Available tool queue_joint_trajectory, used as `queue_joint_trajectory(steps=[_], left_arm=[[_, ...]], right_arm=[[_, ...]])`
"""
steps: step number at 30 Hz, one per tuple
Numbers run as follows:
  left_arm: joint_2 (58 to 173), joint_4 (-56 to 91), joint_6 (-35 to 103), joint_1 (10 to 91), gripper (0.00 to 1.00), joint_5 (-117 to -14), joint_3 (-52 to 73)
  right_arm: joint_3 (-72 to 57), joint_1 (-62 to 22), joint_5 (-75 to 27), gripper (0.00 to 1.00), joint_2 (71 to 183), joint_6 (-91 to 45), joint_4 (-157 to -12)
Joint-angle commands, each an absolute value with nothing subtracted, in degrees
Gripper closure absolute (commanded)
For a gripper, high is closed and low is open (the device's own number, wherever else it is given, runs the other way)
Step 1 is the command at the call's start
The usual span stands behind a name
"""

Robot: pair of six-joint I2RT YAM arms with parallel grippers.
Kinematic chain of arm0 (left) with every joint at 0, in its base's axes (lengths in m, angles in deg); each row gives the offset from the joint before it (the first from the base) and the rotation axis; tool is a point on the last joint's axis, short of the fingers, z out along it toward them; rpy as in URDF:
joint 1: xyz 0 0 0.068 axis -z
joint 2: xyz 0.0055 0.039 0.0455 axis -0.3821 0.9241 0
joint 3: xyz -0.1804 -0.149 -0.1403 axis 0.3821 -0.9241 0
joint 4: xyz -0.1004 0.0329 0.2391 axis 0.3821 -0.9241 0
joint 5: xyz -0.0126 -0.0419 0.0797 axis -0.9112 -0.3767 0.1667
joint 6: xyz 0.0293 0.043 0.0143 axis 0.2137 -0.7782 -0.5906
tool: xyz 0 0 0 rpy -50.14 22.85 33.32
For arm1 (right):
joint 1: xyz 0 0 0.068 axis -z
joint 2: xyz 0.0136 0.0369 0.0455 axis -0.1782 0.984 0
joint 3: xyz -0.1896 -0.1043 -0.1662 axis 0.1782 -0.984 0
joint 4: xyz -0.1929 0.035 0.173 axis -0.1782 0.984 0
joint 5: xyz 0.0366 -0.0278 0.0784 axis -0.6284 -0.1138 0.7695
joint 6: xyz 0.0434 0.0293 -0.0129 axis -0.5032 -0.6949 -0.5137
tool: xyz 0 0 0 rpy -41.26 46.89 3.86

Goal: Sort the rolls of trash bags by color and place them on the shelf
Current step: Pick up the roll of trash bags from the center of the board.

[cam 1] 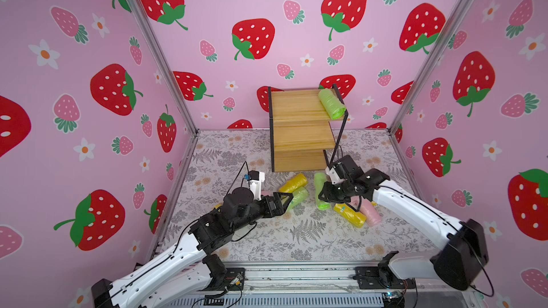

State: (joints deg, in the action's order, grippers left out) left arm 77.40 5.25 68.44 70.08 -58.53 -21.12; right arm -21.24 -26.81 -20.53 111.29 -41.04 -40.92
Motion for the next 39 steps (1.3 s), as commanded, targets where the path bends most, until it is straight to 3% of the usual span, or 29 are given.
queue_joint_trajectory(steps=[1,6,18,26,30,31,32,34,35,39], left_arm=[[78.3,15.1,69.8,69.5,0.0,-64.5,-21.2],[81.6,21.3,72.2,69.2,0.0,-68.4,-19.7],[82.9,32.0,78.5,69.2,0.02,-70.7,-21.2],[84.2,35.9,81.7,69.2,0.5,-72.9,-22.0],[84.9,36.7,83.2,69.2,0.95,-73.5,-21.9],[84.8,36.5,83.4,69.2,1.0,-73.3,-21.9],[84.6,36.5,83.6,69.2,1.0,-73.0,-22.2],[83.9,36.3,84.2,69.2,1.0,-71.6,-22.8],[83.3,36.0,84.6,69.2,1.0,-70.6,-23.3],[79.9,34.6,88.5,69.2,1.0,-62.3,-26.9]], right_arm=[[-22.0,-27.2,-5.4,1.0,105.7,-41.5,-44.1],[-18.3,-30.8,2.4,1.0,102.7,-41.9,-46.4],[-16.2,-37.0,6.5,1.0,100.5,-45.5,-55.3],[-14.6,-37.3,5.8,1.0,101.5,-45.8,-55.8],[-13.1,-37.3,4.6,1.0,102.5,-46.2,-55.1],[-12.8,-37.3,3.8,1.0,102.8,-46.6,-54.6],[-12.4,-37.4,2.7,0.87,103.0,-47.0,-53.9],[-11.8,-37.3,0.7,0.48,103.2,-47.4,-52.4],[-11.6,-37.3,-0.3,0.34,103.1,-47.5,-51.8],[-12.3,-37.3,-6.7,0.21,100.4,-49.2,-50.4]])
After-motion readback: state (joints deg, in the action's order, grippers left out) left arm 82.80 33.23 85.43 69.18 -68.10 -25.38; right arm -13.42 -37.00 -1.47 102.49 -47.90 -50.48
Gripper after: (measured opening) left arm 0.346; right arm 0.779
